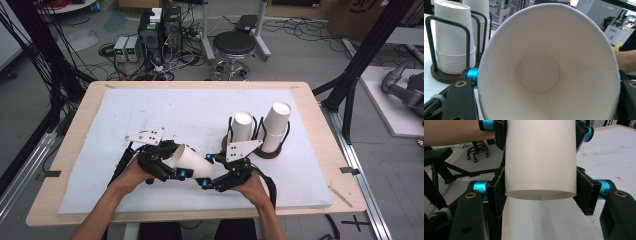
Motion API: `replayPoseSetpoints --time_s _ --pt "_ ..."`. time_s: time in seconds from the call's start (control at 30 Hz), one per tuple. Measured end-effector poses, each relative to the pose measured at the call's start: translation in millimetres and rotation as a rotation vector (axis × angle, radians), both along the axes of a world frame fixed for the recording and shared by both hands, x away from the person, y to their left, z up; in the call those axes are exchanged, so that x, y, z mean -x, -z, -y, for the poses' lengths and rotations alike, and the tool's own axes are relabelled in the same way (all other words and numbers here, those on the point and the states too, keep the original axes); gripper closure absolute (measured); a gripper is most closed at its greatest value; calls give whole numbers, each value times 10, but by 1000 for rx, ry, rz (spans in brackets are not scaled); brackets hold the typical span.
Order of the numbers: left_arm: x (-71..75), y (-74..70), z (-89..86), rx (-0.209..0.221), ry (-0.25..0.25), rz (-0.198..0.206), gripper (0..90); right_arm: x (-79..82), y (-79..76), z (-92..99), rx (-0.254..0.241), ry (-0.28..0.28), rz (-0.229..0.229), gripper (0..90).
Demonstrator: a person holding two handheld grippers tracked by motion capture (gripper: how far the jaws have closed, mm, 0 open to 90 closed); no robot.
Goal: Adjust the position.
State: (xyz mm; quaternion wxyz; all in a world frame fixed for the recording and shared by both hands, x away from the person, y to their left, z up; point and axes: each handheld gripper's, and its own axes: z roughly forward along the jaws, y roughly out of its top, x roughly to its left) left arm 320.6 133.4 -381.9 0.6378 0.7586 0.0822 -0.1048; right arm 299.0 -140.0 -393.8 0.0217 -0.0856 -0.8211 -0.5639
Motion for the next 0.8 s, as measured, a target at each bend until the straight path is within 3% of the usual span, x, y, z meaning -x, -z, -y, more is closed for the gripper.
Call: replayPoseSetpoints --time_s 0.5,0.53,0.63,0.8 --pt "8 0 3 -16 -1 11 303 3 15 -3 10 -2 4 355" --pt "10 0 3 -22 -1 13 303 3 16 -7 11 -1 2 345" --pt "9 5 5 -32 -4 16 303 -8 17 -23 19 16 -11 198" --pt "10 4 4 -34 -9 25 302 -3 25 -55 49 26 -11 149"
